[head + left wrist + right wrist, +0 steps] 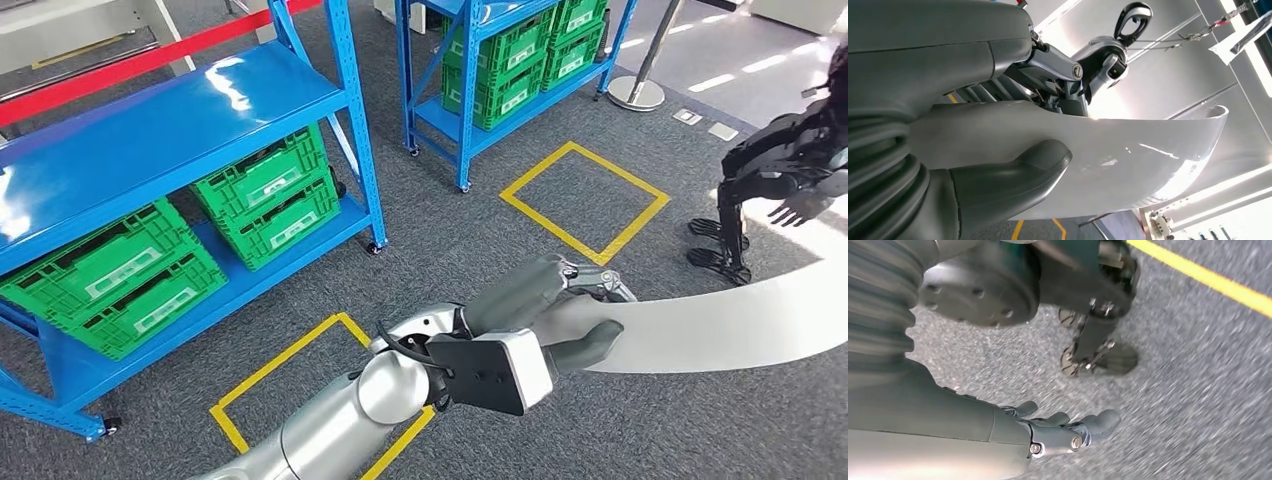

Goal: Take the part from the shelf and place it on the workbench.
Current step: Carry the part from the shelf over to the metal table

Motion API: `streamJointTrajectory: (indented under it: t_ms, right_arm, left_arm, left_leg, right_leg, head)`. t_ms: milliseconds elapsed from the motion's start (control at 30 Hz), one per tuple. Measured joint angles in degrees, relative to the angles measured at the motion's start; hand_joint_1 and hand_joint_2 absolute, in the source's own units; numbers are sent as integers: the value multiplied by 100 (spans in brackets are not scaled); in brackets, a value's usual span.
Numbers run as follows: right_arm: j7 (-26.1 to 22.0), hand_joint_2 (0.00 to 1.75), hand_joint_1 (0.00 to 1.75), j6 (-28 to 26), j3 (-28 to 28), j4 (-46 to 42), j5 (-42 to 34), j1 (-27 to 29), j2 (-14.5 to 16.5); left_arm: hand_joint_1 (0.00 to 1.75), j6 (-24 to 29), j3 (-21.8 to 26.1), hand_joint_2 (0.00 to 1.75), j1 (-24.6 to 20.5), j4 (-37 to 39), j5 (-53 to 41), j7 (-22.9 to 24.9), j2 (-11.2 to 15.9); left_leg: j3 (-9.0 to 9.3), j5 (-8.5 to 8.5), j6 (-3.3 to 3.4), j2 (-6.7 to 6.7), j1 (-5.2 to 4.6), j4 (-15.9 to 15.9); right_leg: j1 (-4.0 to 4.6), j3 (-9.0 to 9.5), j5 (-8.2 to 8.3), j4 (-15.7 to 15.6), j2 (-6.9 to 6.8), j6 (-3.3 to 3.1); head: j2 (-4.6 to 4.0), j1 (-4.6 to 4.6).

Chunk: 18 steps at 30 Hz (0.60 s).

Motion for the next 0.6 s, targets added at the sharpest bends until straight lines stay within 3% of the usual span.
streamJointTrajectory:
  t_ms: [67, 100, 133, 167, 233, 300, 367, 433, 500, 567, 600]
  right_arm:
    - [59, 175, 0, -9, -3, 0, -45, -4, 2]
    - [76, 175, 0, -9, -7, 0, -65, -4, 3]
    - [85, 175, 0, -9, -10, 0, -78, -1, 3]
    - [91, 175, 0, -9, -16, 0, -84, 4, 3]
    - [126, 175, 0, -9, -28, 0, -85, 9, 3]
    - [190, 175, 0, -9, -34, 0, -69, 4, 3]
    - [257, 175, 0, -9, -34, 0, -48, 4, 4]
    - [303, 175, 0, -8, -34, 0, -23, 23, 5]
    - [320, 175, 0, -4, -34, 0, 9, 39, 6]
    - [320, 175, 0, 3, -34, 0, 38, 33, 7]
    - [311, 175, 0, 7, -34, 0, 46, 30, 8]
  left_arm:
    - [175, -16, -3, 175, -9, 34, 12, -6, 5]
    - [175, -16, -4, 175, -9, 67, 16, -8, 7]
    - [175, -13, -7, 175, -9, 108, 19, -8, 8]
    - [175, -2, -10, 175, -13, 148, 24, -9, 8]
    - [175, 38, -22, 175, -48, 213, 49, -9, 6]
    - [175, 81, -34, 175, -103, 253, 87, 13, 6]
    - [175, 98, -37, 175, -132, 287, 106, 119, 5]
    - [175, 74, -38, 175, -141, 323, 142, 251, 0]
    - [175, 43, -37, 175, -153, 349, 194, 286, -3]
    - [175, 24, -33, 175, -156, 364, 213, 265, -1]
    - [175, 8, -32, 175, -153, 372, 213, 260, 1]
  left_leg:
    - [-278, -366, -53, -240, 31, 649]
    - [-438, -523, -67, -276, 42, 1013]
    - [-548, -591, -73, -287, 52, 1261]
    - [-571, -549, -75, -290, 61, 1317]
    - [-324, -179, -64, -350, 86, 796]
    - [6, 108, -43, -551, 109, 77]
    - [114, 138, -10, -678, 96, -191]
    - [114, 172, 62, -615, 83, -233]
    - [124, 218, 147, -509, 96, -288]
    - [123, 237, 195, -385, 89, -313]
    - [118, 236, 208, -320, 78, -311]
  right_leg:
    - [-17, -13, 16, -4, 92, -35]
    - [-18, -20, 20, -2, 144, -43]
    - [-20, -26, 22, 2, 202, -44]
    - [-24, -29, 25, 7, 262, -41]
    - [-38, -29, 28, 22, 394, -19]
    - [-44, -46, 35, 39, 513, 40]
    - [-58, -85, 66, 27, 602, 131]
    - [-84, -111, 106, -7, 643, 216]
    - [-70, -193, 10, 138, 444, 258]
    - [-39, -470, -314, 727, 199, 268]
    - [-33, -653, -491, 1120, 159, 272]
  head:
    - [0, -22]
    - [0, -28]
    - [0, -29]
    - [0, -30]
    - [0, -32]
    - [0, -33]
    - [0, -32]
    - [0, -30]
    - [0, -13]
    - [0, 11]
    - [0, 18]
